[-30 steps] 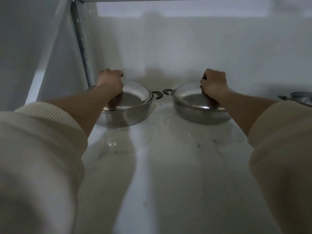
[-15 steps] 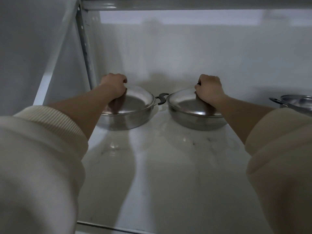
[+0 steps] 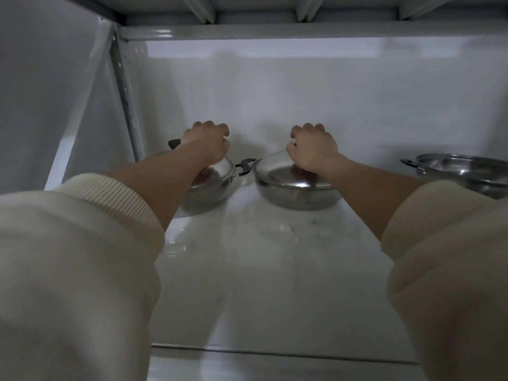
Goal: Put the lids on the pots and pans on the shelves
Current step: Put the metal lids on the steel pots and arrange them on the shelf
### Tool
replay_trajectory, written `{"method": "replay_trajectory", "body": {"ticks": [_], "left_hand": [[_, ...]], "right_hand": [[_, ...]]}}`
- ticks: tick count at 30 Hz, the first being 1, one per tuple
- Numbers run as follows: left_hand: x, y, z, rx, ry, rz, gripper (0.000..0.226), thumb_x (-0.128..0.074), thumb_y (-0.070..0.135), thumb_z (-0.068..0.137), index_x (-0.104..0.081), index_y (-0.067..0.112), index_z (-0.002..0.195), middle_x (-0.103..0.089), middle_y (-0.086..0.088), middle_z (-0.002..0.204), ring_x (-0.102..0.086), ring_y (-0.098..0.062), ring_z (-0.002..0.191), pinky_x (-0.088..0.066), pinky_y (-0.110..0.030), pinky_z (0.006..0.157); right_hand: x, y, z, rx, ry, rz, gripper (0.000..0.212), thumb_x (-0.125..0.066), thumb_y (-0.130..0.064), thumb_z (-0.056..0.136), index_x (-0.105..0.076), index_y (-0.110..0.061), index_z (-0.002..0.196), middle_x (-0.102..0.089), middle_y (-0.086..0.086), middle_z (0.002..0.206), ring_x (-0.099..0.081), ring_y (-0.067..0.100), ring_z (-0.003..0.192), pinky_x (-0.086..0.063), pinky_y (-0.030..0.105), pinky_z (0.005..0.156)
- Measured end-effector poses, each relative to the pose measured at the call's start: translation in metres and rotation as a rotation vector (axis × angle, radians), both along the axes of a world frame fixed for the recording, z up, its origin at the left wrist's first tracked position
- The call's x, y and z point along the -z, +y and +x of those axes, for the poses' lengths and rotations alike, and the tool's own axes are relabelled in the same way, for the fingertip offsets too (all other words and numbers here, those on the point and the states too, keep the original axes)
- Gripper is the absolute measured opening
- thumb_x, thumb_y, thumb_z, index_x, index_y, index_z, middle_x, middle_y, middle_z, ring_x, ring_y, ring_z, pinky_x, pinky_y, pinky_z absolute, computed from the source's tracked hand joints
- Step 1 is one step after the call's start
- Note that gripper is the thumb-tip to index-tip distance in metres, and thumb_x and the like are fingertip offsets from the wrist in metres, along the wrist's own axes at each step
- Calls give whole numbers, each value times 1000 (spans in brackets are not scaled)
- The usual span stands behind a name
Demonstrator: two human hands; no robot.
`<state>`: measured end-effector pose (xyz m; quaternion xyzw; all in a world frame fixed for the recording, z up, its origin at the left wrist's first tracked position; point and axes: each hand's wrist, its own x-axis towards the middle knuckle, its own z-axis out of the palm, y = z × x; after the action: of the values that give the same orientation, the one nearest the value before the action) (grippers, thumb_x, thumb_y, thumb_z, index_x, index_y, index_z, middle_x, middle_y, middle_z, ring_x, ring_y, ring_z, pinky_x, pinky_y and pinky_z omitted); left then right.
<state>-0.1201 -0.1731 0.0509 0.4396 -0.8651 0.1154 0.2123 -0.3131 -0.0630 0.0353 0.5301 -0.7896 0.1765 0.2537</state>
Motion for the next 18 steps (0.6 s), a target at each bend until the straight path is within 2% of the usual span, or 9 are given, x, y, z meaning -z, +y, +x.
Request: {"method": "replay_trajectory", "body": {"ticks": [8,18], "left_hand": [[-2,76,-60,123,22,26,40,-34,28,97,-50,23,133,-52,-11,134,-47,-33,124,-42,-43,95],[35,236,-209,316,45,102,36,-40,30,95,-57,14,123,-55,-18,126,-53,-38,114,-47,-44,94]], "right_hand": [[-8,92,-38,20,-26,-1,38,-41,-27,96,-55,-7,125,-57,17,125,-49,36,117,-45,44,92],[13,279,-158,166,-94,82,32,-45,-27,92,-62,-8,111,-61,17,118,-57,35,109,-47,38,83]]}}
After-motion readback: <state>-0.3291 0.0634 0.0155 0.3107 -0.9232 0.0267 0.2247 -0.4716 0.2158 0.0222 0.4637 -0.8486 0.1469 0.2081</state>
